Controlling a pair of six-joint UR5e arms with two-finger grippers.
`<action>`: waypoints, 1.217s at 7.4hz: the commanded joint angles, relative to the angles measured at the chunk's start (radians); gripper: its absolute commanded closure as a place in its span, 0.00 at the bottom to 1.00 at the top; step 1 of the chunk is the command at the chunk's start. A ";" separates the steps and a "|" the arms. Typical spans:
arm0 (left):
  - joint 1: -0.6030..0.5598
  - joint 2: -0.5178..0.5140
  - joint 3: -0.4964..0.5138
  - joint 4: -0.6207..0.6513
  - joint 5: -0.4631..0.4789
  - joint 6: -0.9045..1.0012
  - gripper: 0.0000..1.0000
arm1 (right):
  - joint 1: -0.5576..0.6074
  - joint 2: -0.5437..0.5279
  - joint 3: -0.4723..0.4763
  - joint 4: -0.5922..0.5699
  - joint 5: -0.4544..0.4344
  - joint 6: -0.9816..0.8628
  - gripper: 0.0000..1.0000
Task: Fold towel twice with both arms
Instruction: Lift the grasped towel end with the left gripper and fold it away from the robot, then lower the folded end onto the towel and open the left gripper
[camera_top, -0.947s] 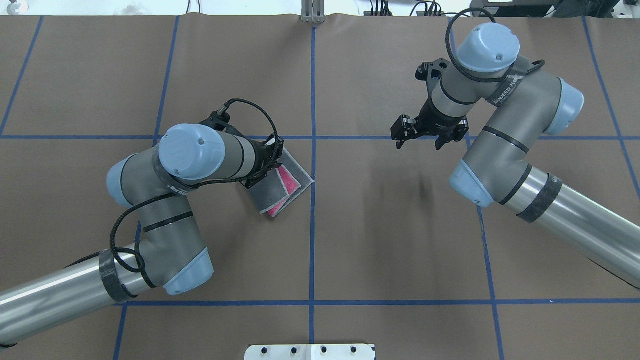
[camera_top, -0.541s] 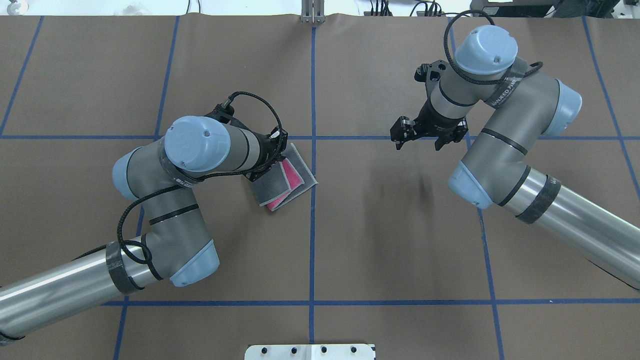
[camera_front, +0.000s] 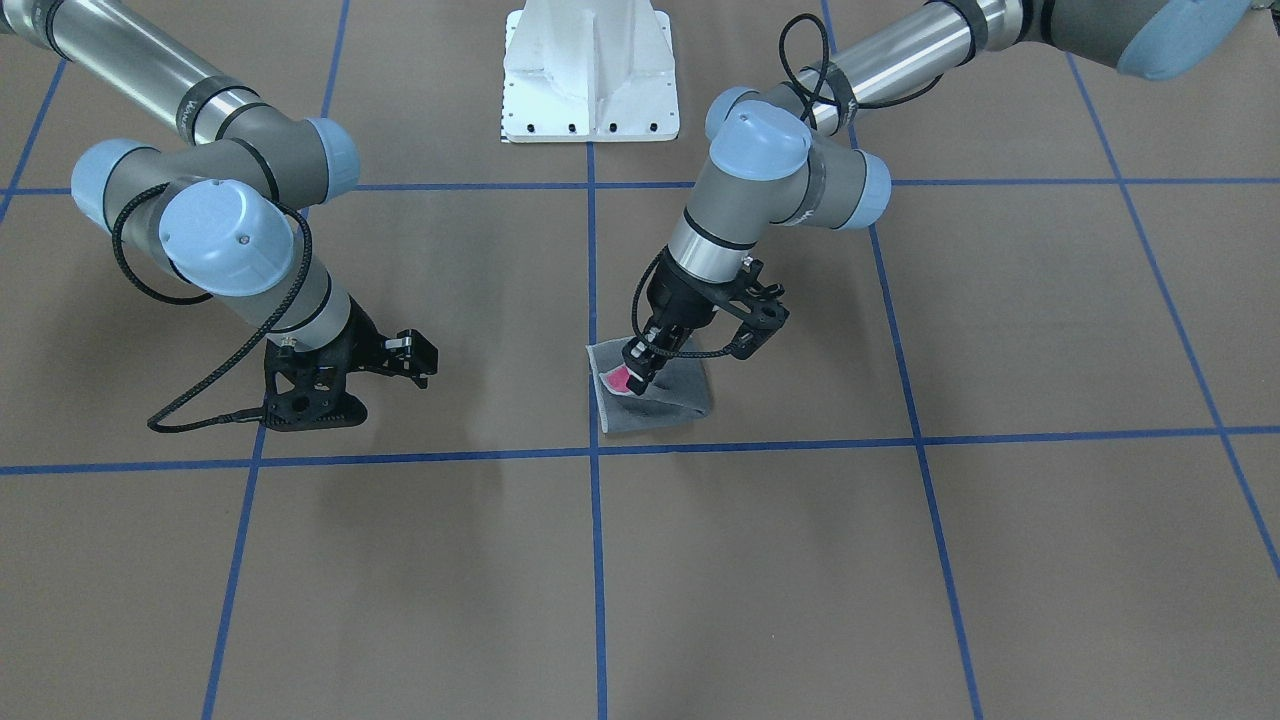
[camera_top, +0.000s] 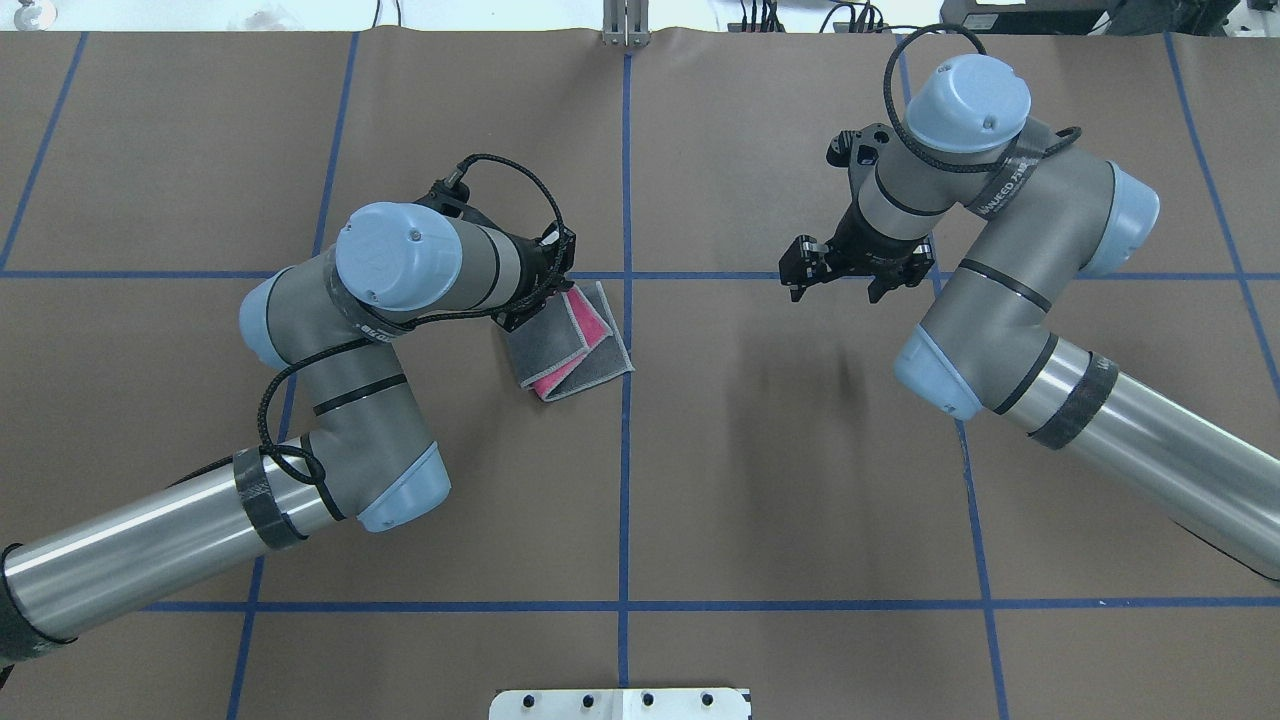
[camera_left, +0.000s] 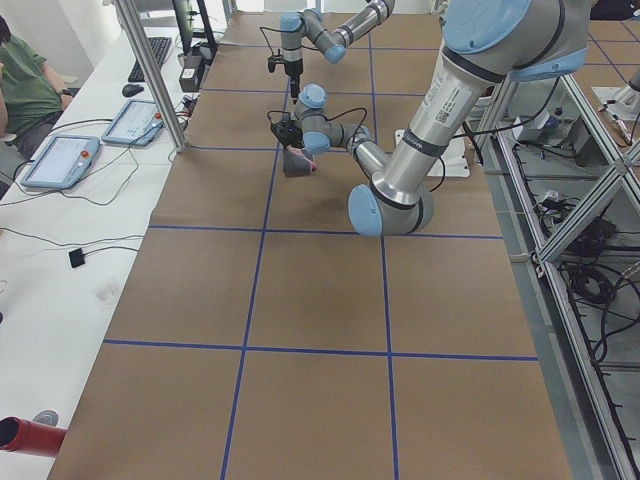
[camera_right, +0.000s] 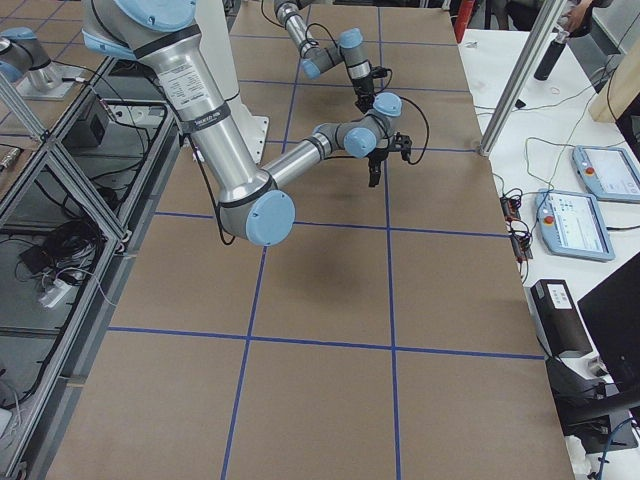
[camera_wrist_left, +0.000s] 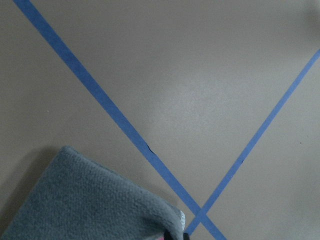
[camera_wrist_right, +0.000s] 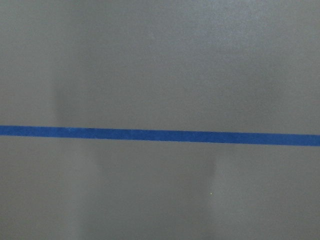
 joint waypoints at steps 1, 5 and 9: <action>-0.002 0.002 -0.023 -0.008 -0.076 0.024 1.00 | -0.002 0.003 -0.006 0.000 0.000 0.000 0.00; -0.040 0.010 -0.084 -0.002 -0.272 0.084 1.00 | -0.006 0.003 -0.027 0.024 0.000 0.006 0.00; -0.055 0.011 -0.069 0.000 -0.311 0.098 1.00 | -0.011 0.003 -0.029 0.028 -0.014 0.006 0.00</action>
